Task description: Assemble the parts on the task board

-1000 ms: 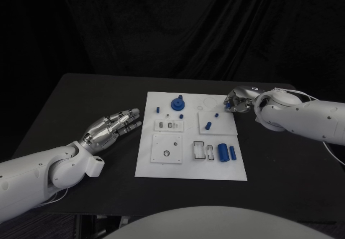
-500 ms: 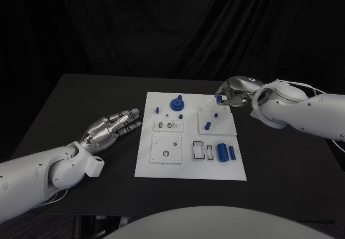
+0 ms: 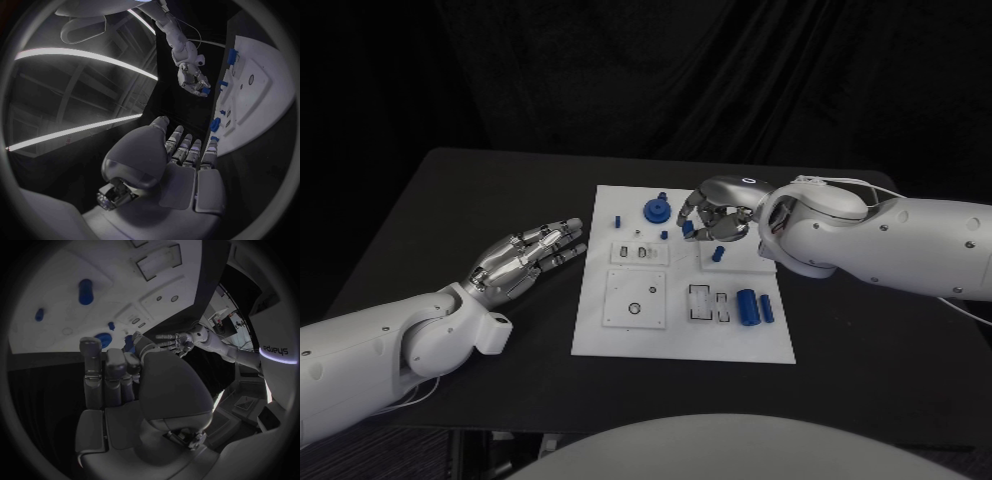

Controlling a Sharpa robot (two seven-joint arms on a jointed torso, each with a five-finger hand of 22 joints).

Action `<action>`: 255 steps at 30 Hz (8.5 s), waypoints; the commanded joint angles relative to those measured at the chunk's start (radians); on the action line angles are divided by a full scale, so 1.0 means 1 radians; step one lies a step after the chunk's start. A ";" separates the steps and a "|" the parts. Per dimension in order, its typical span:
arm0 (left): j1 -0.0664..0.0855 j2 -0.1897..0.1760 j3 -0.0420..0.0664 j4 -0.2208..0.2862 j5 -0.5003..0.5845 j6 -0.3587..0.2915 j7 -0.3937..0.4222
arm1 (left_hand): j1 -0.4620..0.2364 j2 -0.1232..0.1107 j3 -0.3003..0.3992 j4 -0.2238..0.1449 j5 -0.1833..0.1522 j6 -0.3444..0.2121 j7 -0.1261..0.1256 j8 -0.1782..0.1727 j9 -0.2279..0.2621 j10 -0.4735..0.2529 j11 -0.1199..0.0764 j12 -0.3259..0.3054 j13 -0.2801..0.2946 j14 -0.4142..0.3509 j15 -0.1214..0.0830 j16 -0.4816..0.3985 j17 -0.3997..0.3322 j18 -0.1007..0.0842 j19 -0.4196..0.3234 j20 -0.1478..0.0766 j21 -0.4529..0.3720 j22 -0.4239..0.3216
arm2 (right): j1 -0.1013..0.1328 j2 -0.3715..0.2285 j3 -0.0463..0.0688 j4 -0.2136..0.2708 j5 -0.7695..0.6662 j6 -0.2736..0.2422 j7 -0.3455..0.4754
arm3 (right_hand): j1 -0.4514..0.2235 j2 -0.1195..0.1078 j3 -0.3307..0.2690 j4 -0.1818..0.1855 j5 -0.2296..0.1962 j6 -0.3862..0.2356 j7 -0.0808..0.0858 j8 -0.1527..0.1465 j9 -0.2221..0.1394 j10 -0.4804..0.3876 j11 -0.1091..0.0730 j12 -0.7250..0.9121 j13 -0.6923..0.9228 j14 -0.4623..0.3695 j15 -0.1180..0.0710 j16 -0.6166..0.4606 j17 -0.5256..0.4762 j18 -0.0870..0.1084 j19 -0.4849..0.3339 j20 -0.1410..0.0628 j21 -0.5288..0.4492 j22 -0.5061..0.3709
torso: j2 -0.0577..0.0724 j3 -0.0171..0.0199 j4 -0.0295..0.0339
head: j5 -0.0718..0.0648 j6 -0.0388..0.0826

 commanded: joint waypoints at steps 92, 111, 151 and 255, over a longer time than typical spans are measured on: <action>-0.006 0.032 0.001 -0.010 0.002 0.016 0.059 | -0.018 0.001 0.014 0.002 -0.019 -0.011 0.004 0.004 0.001 -0.008 -0.004 -0.003 0.000 -0.003 0.004 0.000 -0.002 0.018 0.000 0.005 0.002 0.000 | -0.071 0.227 0.001 -0.224 -0.056 0.102 -0.051 | -0.067 -0.045 -0.076 0.044 -0.066 -0.234 -0.001 -0.148 -0.007 -0.087 0.008 -0.087 -0.080 -0.052 0.013 -0.108 -0.061 0.033 -0.043 0.015 -0.193 -0.019 | -0.001 0.0021 -0.0005 | -0.001 0.000; 0.041 0.038 0.001 -0.015 0.002 -0.032 0.063 | -0.028 -0.007 0.061 -0.005 -0.054 0.012 0.013 0.014 0.005 0.009 0.007 0.019 0.003 0.011 0.009 0.007 0.002 0.018 0.012 0.011 0.009 0.004 | -0.047 0.152 0.002 -0.174 -0.056 -0.080 0.061 | -0.178 -0.097 -0.177 0.177 -0.090 -0.232 -0.007 -0.140 -0.031 0.108 -0.004 0.181 0.146 0.080 -0.003 0.230 0.174 -0.022 0.095 -0.003 0.178 0.119 | -0.020 0.0071 -0.0044 | -0.019 0.027; 0.267 0.267 0.002 -0.166 -0.754 -0.242 -0.717 | -0.141 -0.077 0.110 0.117 -0.363 0.400 0.072 0.155 0.036 0.590 -0.025 0.735 0.378 0.672 -0.072 1.108 0.510 0.016 0.836 -0.076 0.852 0.459 | 0.014 -0.055 0.000 -0.103 0.018 -0.154 0.035 | -0.085 -0.007 -0.164 0.132 -0.039 -0.109 0.008 -0.095 -0.032 0.190 0.001 0.281 0.235 0.116 -0.003 0.321 0.233 -0.040 0.141 -0.003 0.333 0.153 | -0.126 0.0566 -0.0492 | 0.082 0.000; 0.181 0.638 0.002 -0.432 -0.832 -0.114 -1.207 | -0.321 -0.117 0.060 0.043 -0.306 0.370 -0.055 0.411 0.990 1.429 -0.168 1.405 1.533 1.494 -0.223 1.544 1.544 -0.092 1.361 -0.222 1.405 1.263 | 0.034 -0.010 0.000 -0.188 0.018 -0.095 -0.053 | -0.086 -0.007 -0.173 0.135 -0.040 -0.102 0.012 -0.100 -0.038 0.167 0.003 0.249 0.205 0.113 -0.003 0.302 0.218 -0.037 0.137 -0.004 0.317 0.148 | -0.140 0.0818 -0.0968 | 0.132 0.000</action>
